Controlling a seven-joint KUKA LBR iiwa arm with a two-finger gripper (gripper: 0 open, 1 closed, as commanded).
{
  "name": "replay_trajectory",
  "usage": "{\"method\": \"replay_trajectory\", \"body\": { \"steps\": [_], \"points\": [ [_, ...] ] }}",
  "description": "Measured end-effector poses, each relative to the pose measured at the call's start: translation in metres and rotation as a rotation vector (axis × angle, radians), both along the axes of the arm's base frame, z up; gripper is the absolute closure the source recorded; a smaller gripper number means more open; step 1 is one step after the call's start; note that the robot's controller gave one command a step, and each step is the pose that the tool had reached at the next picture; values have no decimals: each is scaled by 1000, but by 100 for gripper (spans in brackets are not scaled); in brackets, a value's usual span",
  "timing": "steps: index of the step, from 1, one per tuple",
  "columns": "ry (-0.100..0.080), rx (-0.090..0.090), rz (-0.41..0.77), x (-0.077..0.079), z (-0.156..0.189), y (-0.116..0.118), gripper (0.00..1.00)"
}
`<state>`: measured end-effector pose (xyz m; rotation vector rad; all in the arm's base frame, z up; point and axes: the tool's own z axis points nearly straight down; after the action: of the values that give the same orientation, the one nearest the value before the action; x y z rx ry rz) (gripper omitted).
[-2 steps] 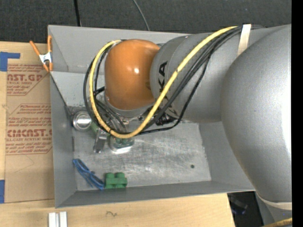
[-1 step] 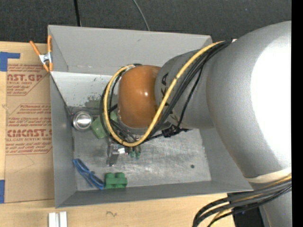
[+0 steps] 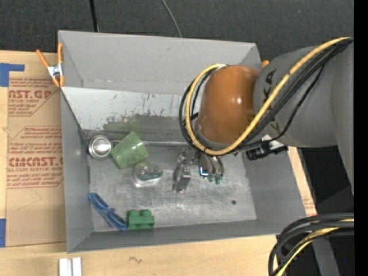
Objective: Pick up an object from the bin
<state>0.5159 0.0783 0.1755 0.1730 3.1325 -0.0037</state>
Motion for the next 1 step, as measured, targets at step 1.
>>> {"method": "replay_trajectory", "body": {
  "steps": [1],
  "points": [
    [3,3,7,-1,-2,5,0]
  ]
}}
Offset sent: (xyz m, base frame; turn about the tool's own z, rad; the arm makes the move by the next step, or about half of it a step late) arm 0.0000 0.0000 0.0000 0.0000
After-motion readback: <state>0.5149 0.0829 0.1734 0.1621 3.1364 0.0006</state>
